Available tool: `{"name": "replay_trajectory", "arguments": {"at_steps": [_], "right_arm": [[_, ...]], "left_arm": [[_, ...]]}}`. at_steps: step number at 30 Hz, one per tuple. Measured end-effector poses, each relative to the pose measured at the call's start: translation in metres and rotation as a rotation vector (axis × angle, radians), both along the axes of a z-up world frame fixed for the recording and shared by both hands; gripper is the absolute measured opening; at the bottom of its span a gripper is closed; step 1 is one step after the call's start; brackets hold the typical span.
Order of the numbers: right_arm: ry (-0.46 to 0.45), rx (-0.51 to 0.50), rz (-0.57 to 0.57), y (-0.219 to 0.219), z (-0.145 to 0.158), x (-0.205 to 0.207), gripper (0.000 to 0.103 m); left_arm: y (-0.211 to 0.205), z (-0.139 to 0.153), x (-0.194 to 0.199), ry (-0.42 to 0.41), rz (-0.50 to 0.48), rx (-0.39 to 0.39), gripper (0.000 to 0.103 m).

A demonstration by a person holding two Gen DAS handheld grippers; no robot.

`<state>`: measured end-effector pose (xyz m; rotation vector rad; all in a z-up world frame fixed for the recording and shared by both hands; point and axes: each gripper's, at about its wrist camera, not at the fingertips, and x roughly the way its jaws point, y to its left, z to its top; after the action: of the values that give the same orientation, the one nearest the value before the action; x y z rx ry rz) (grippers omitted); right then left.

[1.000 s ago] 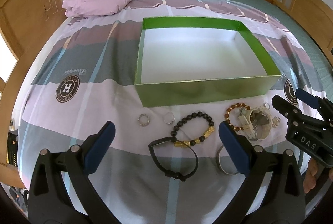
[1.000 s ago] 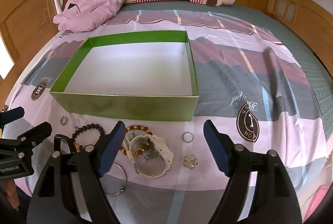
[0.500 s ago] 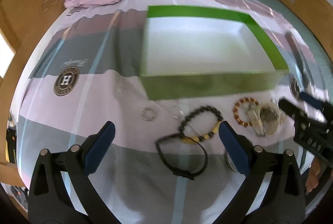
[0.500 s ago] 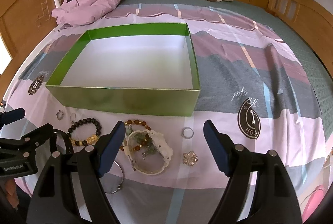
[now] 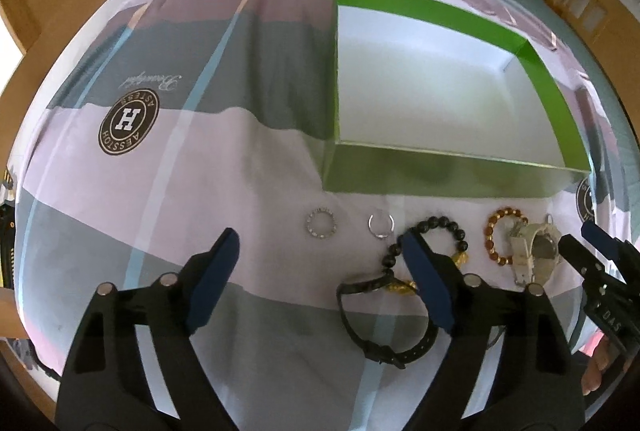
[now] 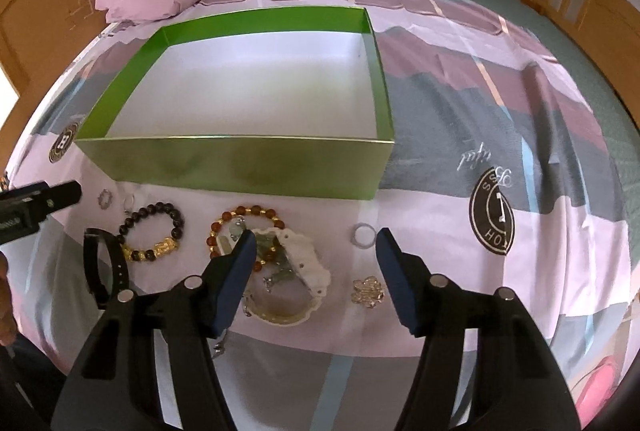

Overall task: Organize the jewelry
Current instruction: 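Close the left gripper on the black strap watch while the right grips the white watch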

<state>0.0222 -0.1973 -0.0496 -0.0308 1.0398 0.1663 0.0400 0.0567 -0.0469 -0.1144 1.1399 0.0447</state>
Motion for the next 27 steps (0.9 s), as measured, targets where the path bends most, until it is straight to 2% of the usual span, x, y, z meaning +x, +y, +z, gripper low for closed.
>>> {"name": "replay_trajectory", "arguments": {"at_steps": [3, 6, 7, 8, 9, 10, 11, 13, 17, 27], "right_arm": [[0.016, 0.020, 0.044, 0.002, -0.001, -0.003, 0.064], [0.047, -0.057, 0.022, 0.003, -0.013, 0.001, 0.059], [0.063, -0.064, 0.012, 0.001, -0.016, 0.002, 0.056], [0.082, -0.067, -0.001, -0.001, -0.021, 0.005, 0.051], [0.109, -0.050, -0.005, -0.004, -0.026, 0.006, 0.046], [0.124, -0.039, -0.003, -0.004, -0.029, 0.006, 0.035], [0.139, -0.033, 0.004, -0.004, -0.032, 0.006, 0.029], [0.148, -0.055, 0.021, 0.002, -0.036, 0.004, 0.021], [0.128, -0.081, 0.035, 0.008, -0.036, 0.001, 0.021], [0.146, -0.068, 0.036, 0.004, -0.039, 0.004, 0.021]], "left_arm": [[-0.004, 0.001, -0.002, 0.009, -0.042, 0.003, 0.078], [-0.008, -0.005, -0.004, 0.034, -0.073, 0.017, 0.072], [-0.009, -0.008, -0.005, 0.046, -0.081, 0.019, 0.066], [-0.010, -0.012, -0.005, 0.063, -0.089, 0.022, 0.057], [-0.012, -0.016, -0.005, 0.081, -0.097, 0.021, 0.055], [-0.012, -0.019, -0.006, 0.087, -0.102, 0.010, 0.052], [-0.012, -0.019, -0.006, 0.086, -0.108, -0.005, 0.051], [-0.014, -0.019, -0.007, 0.086, -0.119, -0.009, 0.048], [-0.011, -0.021, -0.009, 0.094, -0.121, -0.045, 0.047], [-0.003, -0.027, -0.007, 0.146, -0.125, -0.125, 0.055]]}}
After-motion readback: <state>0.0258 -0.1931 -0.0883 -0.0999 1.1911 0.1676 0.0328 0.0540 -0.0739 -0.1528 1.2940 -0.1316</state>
